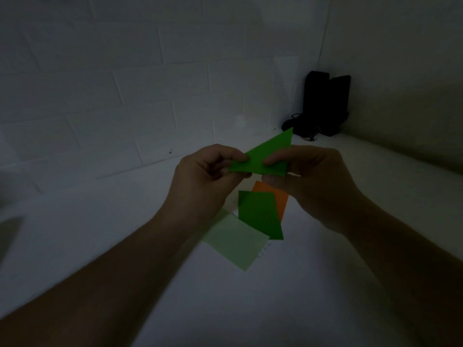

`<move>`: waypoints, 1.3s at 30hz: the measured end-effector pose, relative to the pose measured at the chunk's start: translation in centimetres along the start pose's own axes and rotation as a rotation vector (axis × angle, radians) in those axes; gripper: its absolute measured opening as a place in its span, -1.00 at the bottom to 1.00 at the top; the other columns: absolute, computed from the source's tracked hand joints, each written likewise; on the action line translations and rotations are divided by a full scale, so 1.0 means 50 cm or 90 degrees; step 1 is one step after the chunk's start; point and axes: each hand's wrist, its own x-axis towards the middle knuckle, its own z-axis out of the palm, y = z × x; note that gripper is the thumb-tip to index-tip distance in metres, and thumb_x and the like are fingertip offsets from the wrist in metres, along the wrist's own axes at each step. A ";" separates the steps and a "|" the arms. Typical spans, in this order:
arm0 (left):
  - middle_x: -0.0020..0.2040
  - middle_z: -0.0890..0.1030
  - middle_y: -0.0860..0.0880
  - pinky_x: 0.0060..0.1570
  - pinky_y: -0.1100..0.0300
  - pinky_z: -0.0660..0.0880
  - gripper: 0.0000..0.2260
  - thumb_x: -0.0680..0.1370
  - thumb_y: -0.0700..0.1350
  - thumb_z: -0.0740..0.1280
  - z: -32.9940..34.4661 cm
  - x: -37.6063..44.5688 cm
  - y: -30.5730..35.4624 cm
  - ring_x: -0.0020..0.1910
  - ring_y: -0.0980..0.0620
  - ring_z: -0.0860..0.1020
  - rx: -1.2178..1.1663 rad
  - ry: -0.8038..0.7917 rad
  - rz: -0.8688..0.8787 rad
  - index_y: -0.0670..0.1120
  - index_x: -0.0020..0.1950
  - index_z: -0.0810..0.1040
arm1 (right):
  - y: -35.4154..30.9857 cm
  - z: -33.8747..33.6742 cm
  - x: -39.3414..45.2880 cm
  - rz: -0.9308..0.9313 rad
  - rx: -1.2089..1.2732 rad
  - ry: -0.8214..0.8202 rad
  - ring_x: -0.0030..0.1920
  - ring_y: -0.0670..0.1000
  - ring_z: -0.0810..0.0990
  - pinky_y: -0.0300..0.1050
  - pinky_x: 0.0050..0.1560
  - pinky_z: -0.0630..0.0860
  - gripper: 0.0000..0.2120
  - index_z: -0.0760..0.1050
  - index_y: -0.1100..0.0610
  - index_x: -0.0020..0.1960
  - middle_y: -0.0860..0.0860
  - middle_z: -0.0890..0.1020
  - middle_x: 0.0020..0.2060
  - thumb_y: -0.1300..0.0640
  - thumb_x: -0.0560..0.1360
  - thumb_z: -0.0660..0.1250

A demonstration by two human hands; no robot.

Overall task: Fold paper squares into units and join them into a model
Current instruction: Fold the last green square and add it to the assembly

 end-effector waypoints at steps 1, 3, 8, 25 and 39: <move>-0.09 0.76 -0.04 0.02 0.11 0.65 -0.80 0.48 -0.38 0.49 0.000 0.001 0.000 -0.07 -0.02 0.73 0.004 0.004 -0.003 -0.10 -0.02 0.70 | 0.001 0.000 0.001 -0.002 0.004 0.004 -0.05 0.05 0.73 -0.05 0.00 0.67 -0.72 0.70 -0.05 -0.16 0.05 0.75 -0.14 0.34 0.37 0.54; -0.12 0.76 -0.02 -0.04 0.18 0.63 -0.84 0.47 -0.35 0.51 0.000 0.002 0.003 -0.11 0.02 0.73 -0.008 0.013 -0.017 -0.13 -0.02 0.71 | 0.002 -0.003 0.005 0.003 0.037 0.022 -0.13 0.03 0.73 -0.11 -0.06 0.64 -0.78 0.70 -0.05 -0.18 0.02 0.75 -0.21 0.28 0.38 0.52; -0.17 0.75 -0.06 -0.04 0.14 0.64 -0.86 0.43 -0.32 0.53 0.003 0.005 0.006 -0.13 -0.02 0.72 -0.071 0.035 -0.063 -0.11 -0.10 0.69 | -0.001 -0.002 0.007 0.038 0.078 0.055 -0.26 0.00 0.69 -0.14 -0.13 0.65 -0.90 0.65 0.07 -0.18 0.03 0.72 -0.31 0.06 0.34 0.44; -0.28 0.68 -0.11 -0.09 0.13 0.64 -0.92 0.53 -0.30 0.44 0.021 0.006 0.008 -0.26 0.00 0.67 -0.180 0.063 -0.197 -0.16 -0.14 0.65 | 0.001 0.010 0.010 0.096 0.117 0.125 -0.29 0.05 0.70 -0.01 -0.12 0.69 -0.86 0.47 0.22 -0.12 0.06 0.67 -0.36 0.36 0.51 0.42; -0.34 0.63 -0.12 -0.05 0.10 0.65 -0.85 0.56 -0.36 0.41 0.023 0.004 0.014 -0.27 -0.03 0.64 -0.177 0.066 -0.173 -0.13 -0.05 0.54 | -0.007 0.014 0.007 0.104 0.122 0.127 -0.37 0.05 0.65 0.05 -0.15 0.68 -0.75 0.41 0.12 0.00 0.06 0.61 -0.48 0.40 0.53 0.39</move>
